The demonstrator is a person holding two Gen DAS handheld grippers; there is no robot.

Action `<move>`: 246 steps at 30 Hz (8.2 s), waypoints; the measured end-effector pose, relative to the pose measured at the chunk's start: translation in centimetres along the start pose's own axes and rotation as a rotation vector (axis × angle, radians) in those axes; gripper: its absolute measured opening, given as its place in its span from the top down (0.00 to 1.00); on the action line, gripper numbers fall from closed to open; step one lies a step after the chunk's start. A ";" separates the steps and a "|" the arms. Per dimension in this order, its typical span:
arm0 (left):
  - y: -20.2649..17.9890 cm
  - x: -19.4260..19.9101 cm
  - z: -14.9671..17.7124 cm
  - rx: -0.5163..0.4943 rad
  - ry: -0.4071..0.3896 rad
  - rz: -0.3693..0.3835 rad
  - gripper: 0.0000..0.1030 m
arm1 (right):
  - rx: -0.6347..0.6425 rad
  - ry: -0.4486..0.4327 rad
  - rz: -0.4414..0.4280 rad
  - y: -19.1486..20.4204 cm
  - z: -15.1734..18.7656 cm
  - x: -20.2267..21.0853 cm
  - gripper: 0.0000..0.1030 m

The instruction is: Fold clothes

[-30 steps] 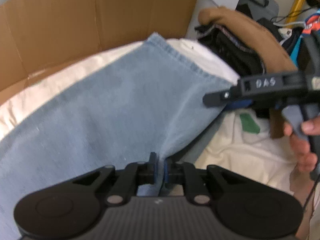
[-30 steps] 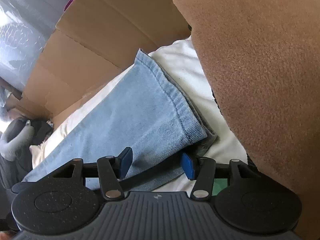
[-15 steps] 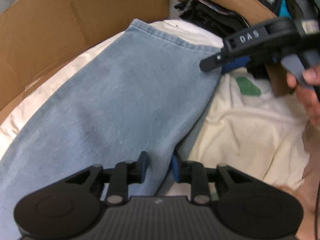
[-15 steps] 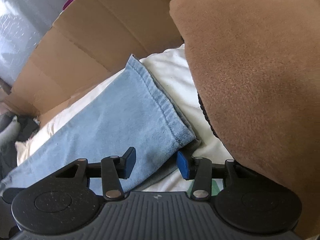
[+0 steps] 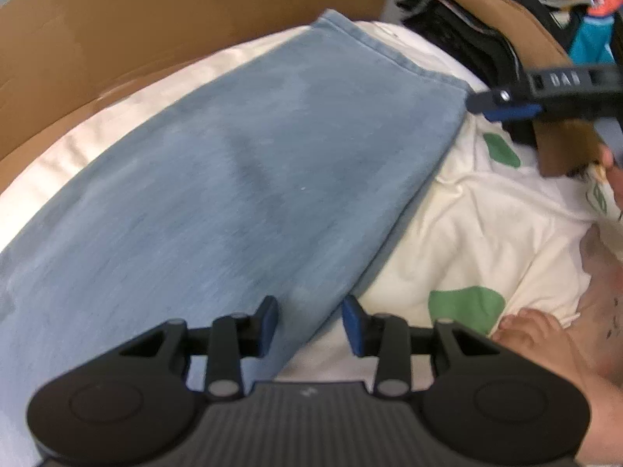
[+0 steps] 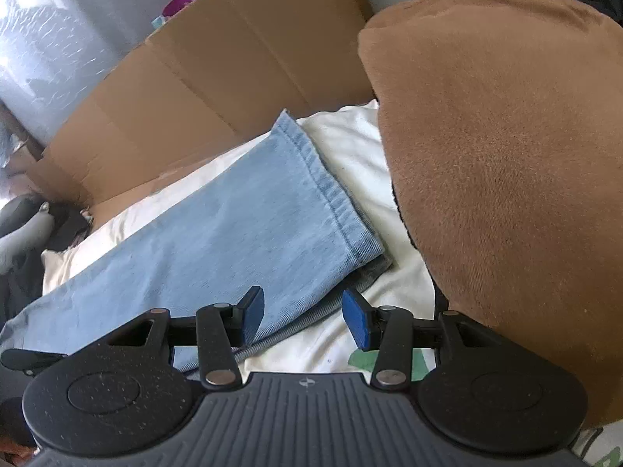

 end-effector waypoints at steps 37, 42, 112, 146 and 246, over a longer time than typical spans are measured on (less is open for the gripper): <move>13.2 11.5 15.2 0.441 -0.163 -0.214 0.36 | 0.272 0.040 -0.122 12.7 3.0 -0.3 0.48; 14.3 12.0 16.5 0.465 -0.171 -0.248 0.36 | 0.337 0.075 -0.185 15.9 4.9 -0.6 0.47; 12.5 13.4 24.0 0.488 -0.074 -0.385 0.40 | 0.658 0.250 -0.275 22.2 12.0 -2.1 0.44; 21.5 17.3 33.4 1.303 -0.597 -0.046 0.71 | 0.356 0.211 -0.204 14.7 6.0 -1.1 0.44; 21.8 15.2 36.0 1.572 -0.760 0.180 0.62 | -0.662 -0.025 -0.135 4.3 -1.7 -13.7 0.76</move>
Point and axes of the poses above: each gripper's, at about its wrist camera, not at the fingertips, and x roughly against the way its jaws point, y to its left, z to its underside, the point moved 5 cm from there along -x, roughly the way its jaws point, and after that the axes turned 11 degrees about z, right-handed, at the moved point
